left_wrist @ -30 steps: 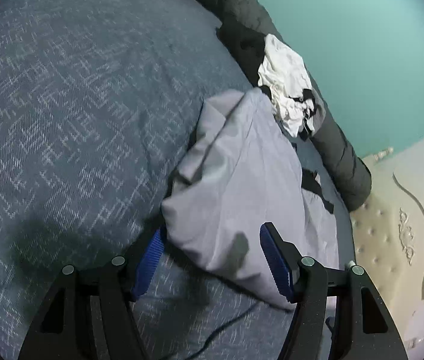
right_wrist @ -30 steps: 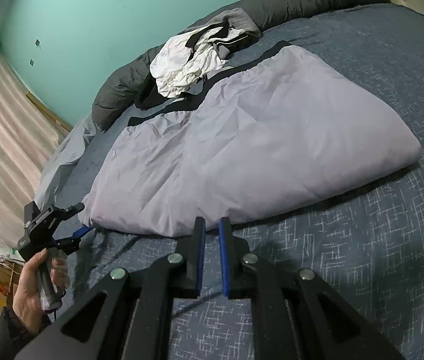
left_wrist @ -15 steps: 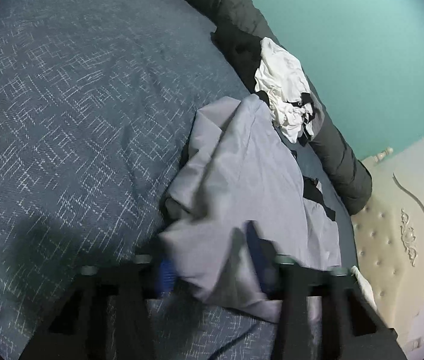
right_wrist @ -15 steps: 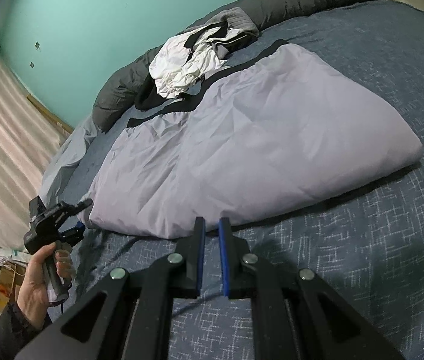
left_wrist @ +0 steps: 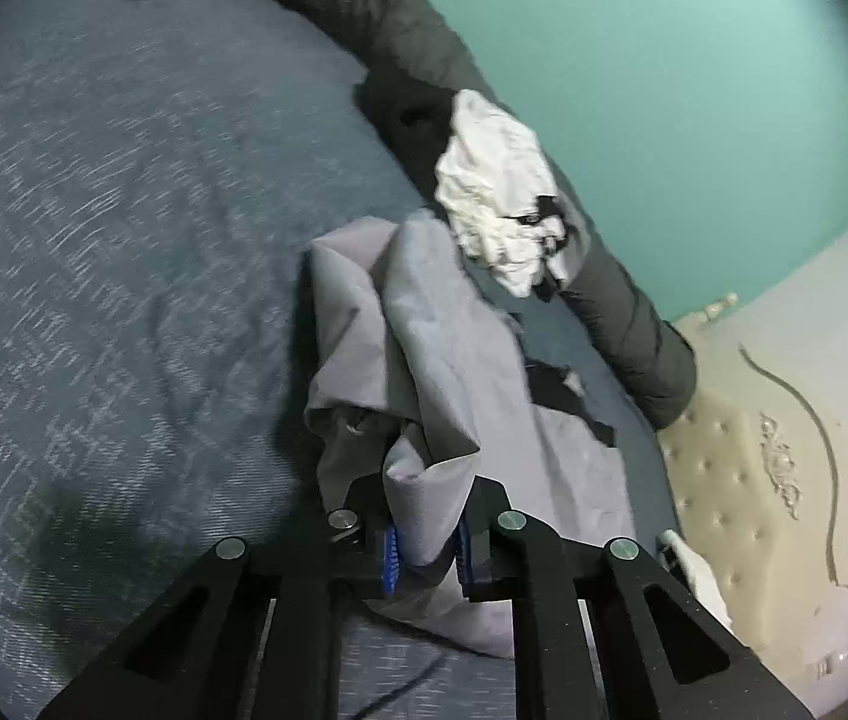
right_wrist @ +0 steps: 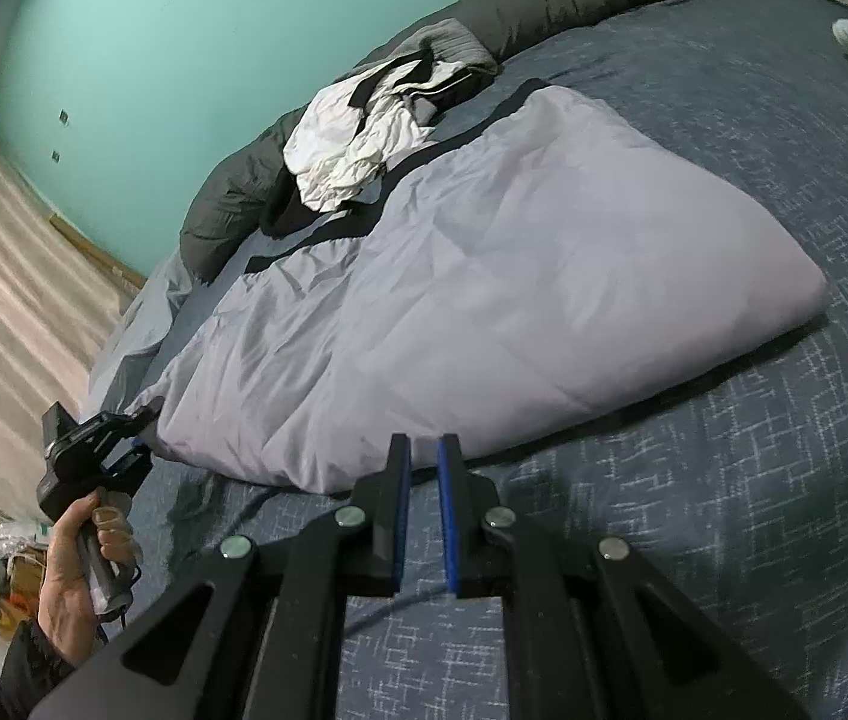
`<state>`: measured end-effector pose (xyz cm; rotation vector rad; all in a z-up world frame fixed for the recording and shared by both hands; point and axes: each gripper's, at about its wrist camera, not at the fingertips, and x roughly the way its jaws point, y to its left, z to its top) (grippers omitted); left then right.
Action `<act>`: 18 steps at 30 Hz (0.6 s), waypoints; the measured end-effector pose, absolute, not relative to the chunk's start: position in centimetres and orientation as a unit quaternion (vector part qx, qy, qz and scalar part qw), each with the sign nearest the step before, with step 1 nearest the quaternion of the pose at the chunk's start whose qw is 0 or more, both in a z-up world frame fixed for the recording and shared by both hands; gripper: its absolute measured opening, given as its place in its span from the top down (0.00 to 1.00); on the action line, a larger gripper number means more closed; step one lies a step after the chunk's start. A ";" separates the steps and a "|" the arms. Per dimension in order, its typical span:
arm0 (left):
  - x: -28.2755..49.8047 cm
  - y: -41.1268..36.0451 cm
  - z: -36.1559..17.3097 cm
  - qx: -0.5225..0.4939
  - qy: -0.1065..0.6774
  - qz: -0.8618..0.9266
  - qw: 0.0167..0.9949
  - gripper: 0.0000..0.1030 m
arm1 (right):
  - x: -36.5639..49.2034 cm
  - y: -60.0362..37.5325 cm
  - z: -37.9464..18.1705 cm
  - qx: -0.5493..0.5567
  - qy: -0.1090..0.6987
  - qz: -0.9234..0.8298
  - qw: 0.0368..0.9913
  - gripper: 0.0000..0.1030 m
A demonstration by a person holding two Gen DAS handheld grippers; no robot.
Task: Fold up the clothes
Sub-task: 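Fold the bundle edge over with the left tool and release it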
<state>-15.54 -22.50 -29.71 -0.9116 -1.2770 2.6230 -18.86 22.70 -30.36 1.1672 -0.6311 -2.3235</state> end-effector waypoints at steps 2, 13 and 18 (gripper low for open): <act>-15.9 -21.8 -28.6 -0.291 -0.409 0.864 0.053 0.88 | -18.9 23.3 -30.3 0.422 -0.236 -0.845 0.227 0.92; -19.9 -12.3 -20.1 -0.265 -0.342 0.888 0.156 0.89 | -19.0 27.0 -30.0 0.410 -0.270 -0.846 0.207 0.92; -22.8 -3.6 -18.1 -0.287 -0.290 0.886 0.220 0.89 | -19.0 29.5 -29.7 0.399 -0.291 -0.848 0.193 0.92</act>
